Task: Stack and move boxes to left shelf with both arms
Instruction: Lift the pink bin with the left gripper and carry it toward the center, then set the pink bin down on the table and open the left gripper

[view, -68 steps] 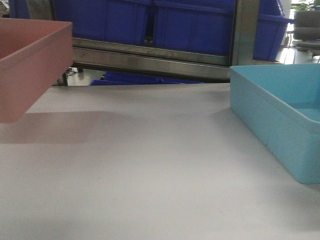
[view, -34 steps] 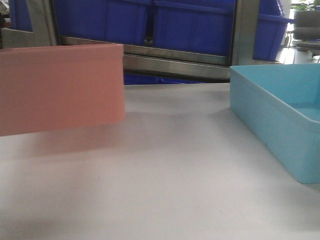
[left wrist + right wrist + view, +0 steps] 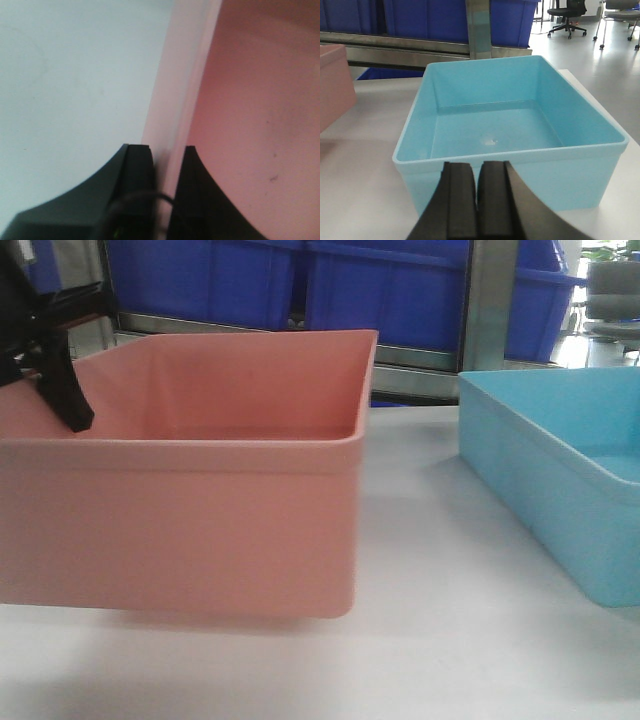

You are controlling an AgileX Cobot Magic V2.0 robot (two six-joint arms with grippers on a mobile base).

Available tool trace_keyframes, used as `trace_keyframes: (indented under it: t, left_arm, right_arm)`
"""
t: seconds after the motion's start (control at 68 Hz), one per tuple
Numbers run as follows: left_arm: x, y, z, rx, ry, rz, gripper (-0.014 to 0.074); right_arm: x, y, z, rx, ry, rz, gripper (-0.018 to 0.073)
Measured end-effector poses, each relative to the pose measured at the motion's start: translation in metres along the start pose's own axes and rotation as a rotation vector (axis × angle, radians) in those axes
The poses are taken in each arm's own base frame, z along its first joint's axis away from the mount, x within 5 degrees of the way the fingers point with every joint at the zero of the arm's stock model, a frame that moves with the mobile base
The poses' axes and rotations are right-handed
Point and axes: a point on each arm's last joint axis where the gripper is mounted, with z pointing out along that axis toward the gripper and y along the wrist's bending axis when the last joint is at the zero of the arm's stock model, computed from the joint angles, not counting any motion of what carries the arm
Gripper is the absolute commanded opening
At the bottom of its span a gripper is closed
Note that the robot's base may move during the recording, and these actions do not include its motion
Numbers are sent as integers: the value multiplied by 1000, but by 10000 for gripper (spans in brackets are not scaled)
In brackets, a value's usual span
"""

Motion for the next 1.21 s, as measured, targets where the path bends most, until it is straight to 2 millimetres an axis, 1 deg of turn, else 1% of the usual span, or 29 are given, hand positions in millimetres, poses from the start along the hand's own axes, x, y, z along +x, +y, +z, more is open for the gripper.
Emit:
trace_keyframes:
  t: [0.206,0.323,0.485,0.573,0.852,1.088,1.117,1.205]
  left_arm:
    - [23,-17,16,25,1,19,-4]
    - [29,-19,25,27,19,14,-3]
    - [33,-14,41,3,51,15,0]
    - [34,-13,45,-3,62,14,0]
    - [32,-15,47,27,36,-75,0]
    - [31,-15,50,25,30,-90,4]
    - [31,-14,51,23,32,-91,14]
    - [32,-14,53,20,38,-92,106]
  right_arm:
    - [0,0,0,0,0,0,56]
    - [0,0,0,0,0,0,56]
    - [0,0,0,0,0,0,56]
    - [0,0,0,0,0,0,56]
    - [0,0,0,0,0,0,56]
    - [0,0,0,0,0,0,56]
    - [0,0,0,0,0,0,56]
    - [0,0,0,0,0,0,56]
